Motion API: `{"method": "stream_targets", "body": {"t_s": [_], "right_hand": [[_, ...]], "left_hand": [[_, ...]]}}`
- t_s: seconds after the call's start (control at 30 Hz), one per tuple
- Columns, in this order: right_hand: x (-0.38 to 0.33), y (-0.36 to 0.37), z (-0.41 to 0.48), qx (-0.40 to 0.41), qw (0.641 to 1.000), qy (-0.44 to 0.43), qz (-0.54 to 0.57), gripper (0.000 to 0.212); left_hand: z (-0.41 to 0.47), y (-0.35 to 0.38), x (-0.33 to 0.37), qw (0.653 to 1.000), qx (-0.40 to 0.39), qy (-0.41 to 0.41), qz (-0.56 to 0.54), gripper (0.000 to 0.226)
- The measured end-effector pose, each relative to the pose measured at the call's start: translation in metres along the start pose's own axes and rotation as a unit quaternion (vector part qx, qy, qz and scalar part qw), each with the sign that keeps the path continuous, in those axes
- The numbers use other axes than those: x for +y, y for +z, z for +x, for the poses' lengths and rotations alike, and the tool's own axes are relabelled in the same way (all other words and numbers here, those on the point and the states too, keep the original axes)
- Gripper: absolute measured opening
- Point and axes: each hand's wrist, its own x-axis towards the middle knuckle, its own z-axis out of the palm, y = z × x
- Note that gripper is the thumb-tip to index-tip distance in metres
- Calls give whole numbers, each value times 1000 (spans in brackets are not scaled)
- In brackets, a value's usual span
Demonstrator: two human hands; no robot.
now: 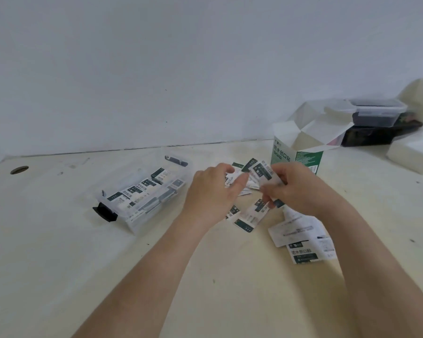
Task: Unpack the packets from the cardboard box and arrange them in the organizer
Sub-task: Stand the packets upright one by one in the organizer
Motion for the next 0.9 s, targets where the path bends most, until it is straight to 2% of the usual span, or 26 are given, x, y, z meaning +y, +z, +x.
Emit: {"method": "stream_targets", "body": {"t_s": [0.07, 0.13, 0.23, 0.33, 0.43, 0.5, 0.57, 0.7, 0.8, 0.9], "right_hand": [[8, -5, 2, 26, 997, 41, -53, 14], [9, -3, 4, 13, 993, 70, -98, 19], [8, 8, 7, -11, 981, 60, -183, 11], [4, 18, 9, -26, 980, 28, -197, 11], [1, 25, 9, -36, 990, 17, -138, 22], [-2, 30, 8, -39, 997, 20, -60, 21], [-4, 32, 4, -47, 998, 34, 29, 17], [-2, 34, 2, -54, 990, 67, 113, 14], [-2, 32, 4, -21, 983, 95, 154, 15], [-5, 29, 6, 24, 981, 114, 155, 17]], "left_hand": [[-3, 8, -8, 989, -74, -28, 128, 84], [-5, 13, -9, 977, -133, -52, 159, 106], [-1, 15, -9, 980, -138, -54, 135, 106], [-2, 13, -13, 988, -135, -63, 40, 96], [-3, 8, -18, 989, -139, -51, -12, 81], [-4, 2, -20, 985, -165, -33, -46, 64], [-7, -2, -19, 978, -196, -20, -62, 58], [-9, -3, -18, 978, -209, 11, -8, 71], [-7, -3, -13, 974, -218, 14, 52, 86], [-4, -3, -9, 971, -217, 15, 103, 88]]}}
